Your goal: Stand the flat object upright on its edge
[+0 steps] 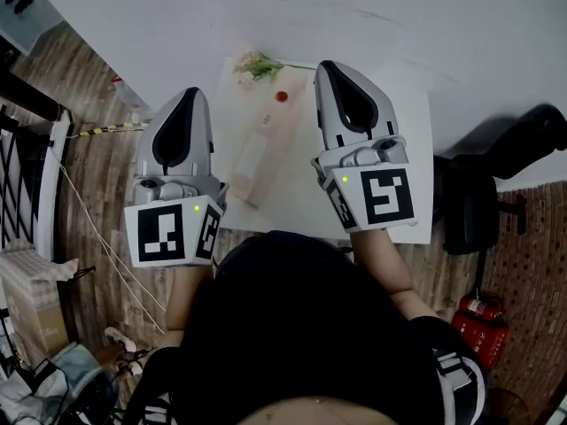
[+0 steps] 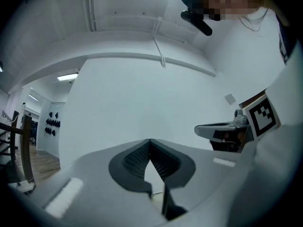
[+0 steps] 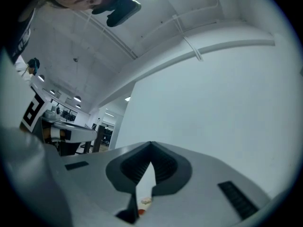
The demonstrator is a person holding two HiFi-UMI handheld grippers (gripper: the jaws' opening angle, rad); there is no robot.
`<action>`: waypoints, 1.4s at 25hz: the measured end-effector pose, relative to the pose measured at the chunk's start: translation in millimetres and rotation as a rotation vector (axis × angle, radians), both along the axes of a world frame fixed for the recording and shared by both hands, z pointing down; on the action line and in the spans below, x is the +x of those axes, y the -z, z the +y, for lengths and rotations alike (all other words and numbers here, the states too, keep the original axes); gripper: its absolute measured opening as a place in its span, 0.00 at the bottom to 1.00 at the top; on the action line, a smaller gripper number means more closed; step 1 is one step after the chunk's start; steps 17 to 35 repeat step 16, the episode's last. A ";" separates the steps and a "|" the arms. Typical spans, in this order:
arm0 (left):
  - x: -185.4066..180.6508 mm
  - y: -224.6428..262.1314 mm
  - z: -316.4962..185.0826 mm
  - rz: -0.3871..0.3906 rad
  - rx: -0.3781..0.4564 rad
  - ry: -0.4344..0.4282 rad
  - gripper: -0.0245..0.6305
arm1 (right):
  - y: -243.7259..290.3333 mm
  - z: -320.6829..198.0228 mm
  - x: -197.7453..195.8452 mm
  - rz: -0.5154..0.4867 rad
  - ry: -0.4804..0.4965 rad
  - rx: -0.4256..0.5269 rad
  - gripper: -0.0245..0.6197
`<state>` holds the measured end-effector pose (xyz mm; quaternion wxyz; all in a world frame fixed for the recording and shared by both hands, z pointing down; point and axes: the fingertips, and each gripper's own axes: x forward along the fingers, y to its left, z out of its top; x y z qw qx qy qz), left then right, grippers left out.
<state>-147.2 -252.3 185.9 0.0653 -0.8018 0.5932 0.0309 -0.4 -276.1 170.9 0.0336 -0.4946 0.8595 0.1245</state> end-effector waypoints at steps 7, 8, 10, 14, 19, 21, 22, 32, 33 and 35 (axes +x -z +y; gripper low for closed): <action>6.2 0.4 2.9 0.001 0.005 -0.019 0.05 | -4.0 3.8 3.6 0.000 -0.014 -0.008 0.05; 6.5 0.4 3.8 0.000 0.006 -0.021 0.05 | -4.8 4.9 3.7 -0.001 -0.016 -0.008 0.05; 7.2 -0.5 5.7 -0.002 0.007 -0.026 0.05 | -6.6 6.8 3.9 -0.001 -0.020 -0.010 0.05; 11.3 -3.0 9.5 0.001 0.006 -0.042 0.05 | -8.7 10.9 6.8 -0.004 -0.028 -0.012 0.05; 14.3 -4.2 11.5 0.001 0.007 -0.052 0.05 | -9.3 13.6 9.4 -0.007 -0.035 -0.010 0.05; 14.3 -4.2 11.5 0.001 0.007 -0.052 0.05 | -9.3 13.6 9.4 -0.007 -0.035 -0.010 0.05; 14.3 -4.2 11.5 0.001 0.007 -0.052 0.05 | -9.3 13.6 9.4 -0.007 -0.035 -0.010 0.05; 14.3 -4.2 11.5 0.001 0.007 -0.052 0.05 | -9.3 13.6 9.4 -0.007 -0.035 -0.010 0.05; 14.3 -4.2 11.5 0.001 0.007 -0.052 0.05 | -9.3 13.6 9.4 -0.007 -0.035 -0.010 0.05; 14.3 -4.2 11.5 0.001 0.007 -0.052 0.05 | -9.3 13.6 9.4 -0.007 -0.035 -0.010 0.05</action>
